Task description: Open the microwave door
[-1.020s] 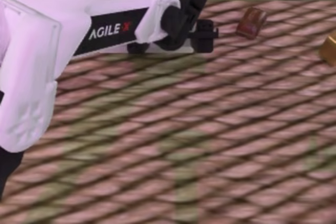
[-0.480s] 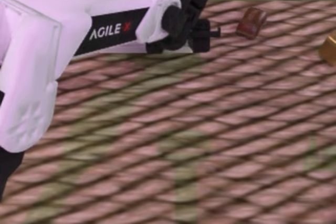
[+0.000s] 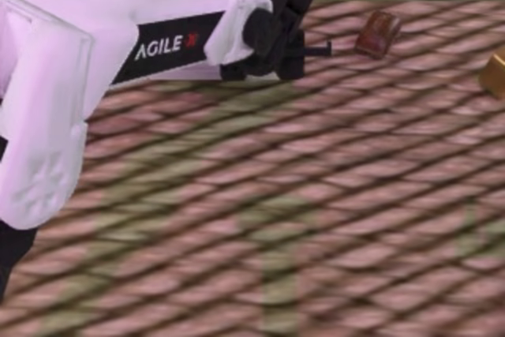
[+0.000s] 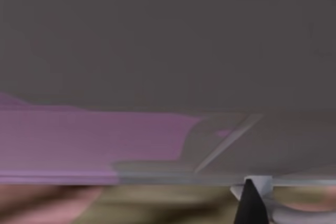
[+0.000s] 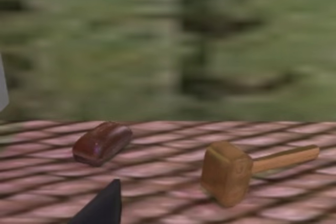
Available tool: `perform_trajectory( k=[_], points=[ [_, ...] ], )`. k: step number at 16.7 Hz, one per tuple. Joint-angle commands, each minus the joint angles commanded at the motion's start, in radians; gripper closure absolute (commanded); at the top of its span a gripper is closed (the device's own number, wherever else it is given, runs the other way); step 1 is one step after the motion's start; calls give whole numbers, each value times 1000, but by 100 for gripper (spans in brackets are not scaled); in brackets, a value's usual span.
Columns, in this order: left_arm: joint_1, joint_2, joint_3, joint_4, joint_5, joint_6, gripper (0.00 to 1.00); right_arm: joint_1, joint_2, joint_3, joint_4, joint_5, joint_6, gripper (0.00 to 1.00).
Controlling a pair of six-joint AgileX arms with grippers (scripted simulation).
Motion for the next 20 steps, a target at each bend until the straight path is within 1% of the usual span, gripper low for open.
perform_trajectory(
  k=[1,2,8,20],
  points=[
    [0,0,0,0,0,0,100,0,0,0,0,0,0,0],
    [-36,-26,-53,-8,14,-3,100,0,0,0,0,0,0,0],
    [-32,-92,-156,53,-20,-28,100,0,0,0,0,0,0,0],
    [-32,-93,-158,55,-20,-28,100,0,0,0,0,0,0,0]
  ],
)
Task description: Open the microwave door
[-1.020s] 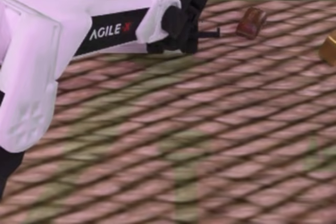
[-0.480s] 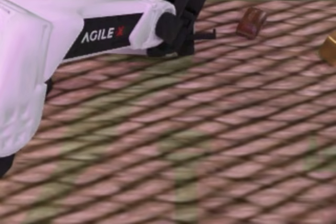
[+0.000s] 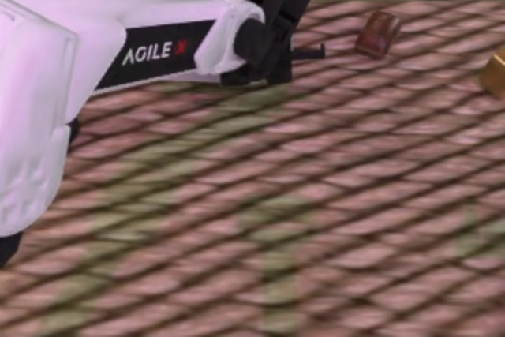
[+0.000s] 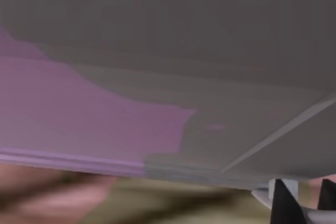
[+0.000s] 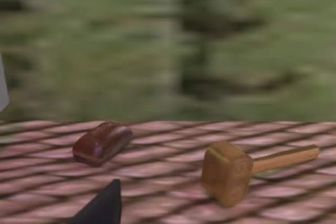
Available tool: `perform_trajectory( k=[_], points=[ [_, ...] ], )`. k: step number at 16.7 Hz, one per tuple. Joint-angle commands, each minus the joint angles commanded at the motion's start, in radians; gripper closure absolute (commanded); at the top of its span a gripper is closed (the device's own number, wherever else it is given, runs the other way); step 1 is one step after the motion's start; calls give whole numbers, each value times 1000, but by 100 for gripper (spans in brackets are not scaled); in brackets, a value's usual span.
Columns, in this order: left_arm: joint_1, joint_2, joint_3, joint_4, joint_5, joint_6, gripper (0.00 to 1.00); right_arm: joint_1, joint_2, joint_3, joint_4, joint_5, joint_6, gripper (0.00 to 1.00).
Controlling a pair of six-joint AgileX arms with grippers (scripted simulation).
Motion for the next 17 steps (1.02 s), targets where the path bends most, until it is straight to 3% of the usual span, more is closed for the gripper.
perform_trajectory(
  k=[17],
  points=[
    [2,-26,-51,31,23,33,100,0,0,0,0,0,0,0]
  ],
)
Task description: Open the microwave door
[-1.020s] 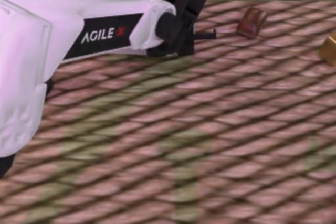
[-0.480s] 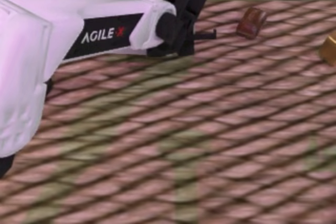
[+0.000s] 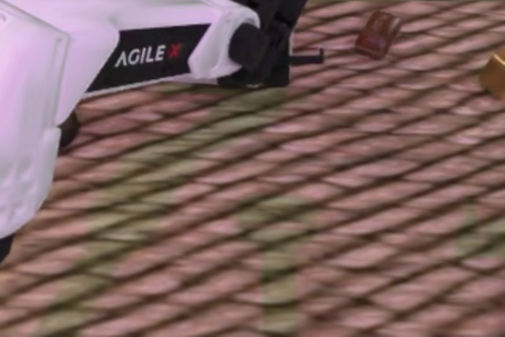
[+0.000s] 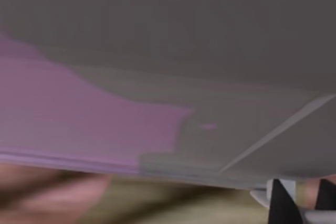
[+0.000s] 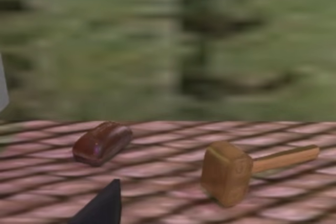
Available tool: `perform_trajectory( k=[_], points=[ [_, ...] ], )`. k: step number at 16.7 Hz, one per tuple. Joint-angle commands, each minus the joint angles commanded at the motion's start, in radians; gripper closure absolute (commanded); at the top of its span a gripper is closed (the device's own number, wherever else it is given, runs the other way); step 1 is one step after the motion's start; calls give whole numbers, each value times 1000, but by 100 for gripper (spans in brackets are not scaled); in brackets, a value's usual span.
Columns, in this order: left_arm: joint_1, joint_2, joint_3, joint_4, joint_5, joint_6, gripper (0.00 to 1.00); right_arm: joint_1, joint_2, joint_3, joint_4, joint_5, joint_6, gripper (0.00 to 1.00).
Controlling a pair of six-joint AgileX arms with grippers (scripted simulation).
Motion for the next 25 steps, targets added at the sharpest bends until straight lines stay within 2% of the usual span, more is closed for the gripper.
perform_trajectory(
  k=[3,25],
  points=[
    [4,-25,-36,26,17,27,100,0,0,0,0,0,0,0],
    [4,-25,-36,26,17,27,100,0,0,0,0,0,0,0]
  ],
)
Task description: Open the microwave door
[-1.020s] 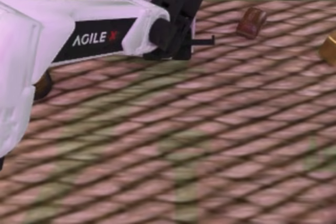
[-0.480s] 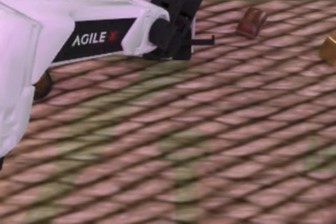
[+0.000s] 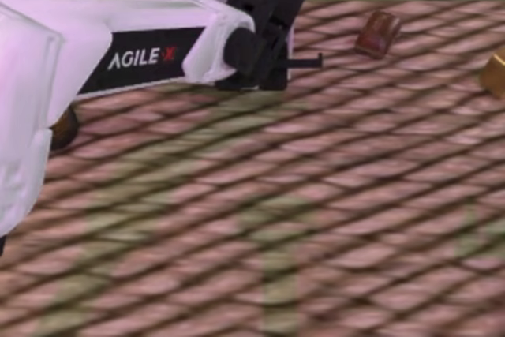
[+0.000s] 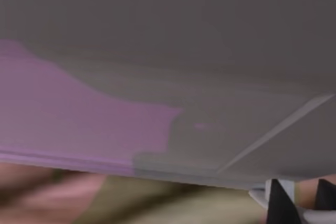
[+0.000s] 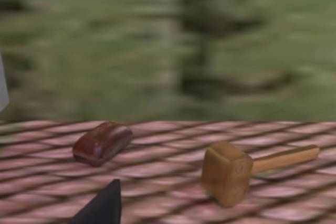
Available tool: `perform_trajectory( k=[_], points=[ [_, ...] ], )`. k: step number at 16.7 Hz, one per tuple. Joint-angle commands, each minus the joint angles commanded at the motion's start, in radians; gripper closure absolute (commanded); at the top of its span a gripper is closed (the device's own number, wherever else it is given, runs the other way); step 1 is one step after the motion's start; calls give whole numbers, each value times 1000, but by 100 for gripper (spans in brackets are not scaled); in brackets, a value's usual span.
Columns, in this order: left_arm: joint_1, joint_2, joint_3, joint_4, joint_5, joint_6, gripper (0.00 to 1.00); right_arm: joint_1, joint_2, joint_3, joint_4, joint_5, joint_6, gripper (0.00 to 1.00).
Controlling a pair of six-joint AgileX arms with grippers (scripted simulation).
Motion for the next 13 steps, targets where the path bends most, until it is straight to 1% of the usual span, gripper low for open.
perform_trajectory(
  k=[5,10,13],
  points=[
    [-5,-3,-16,8,10,8,100,0,0,0,0,0,0,0],
    [9,-52,-88,56,47,65,100,0,0,0,0,0,0,0],
    [9,-53,-90,57,48,67,100,0,0,0,0,0,0,0]
  ],
)
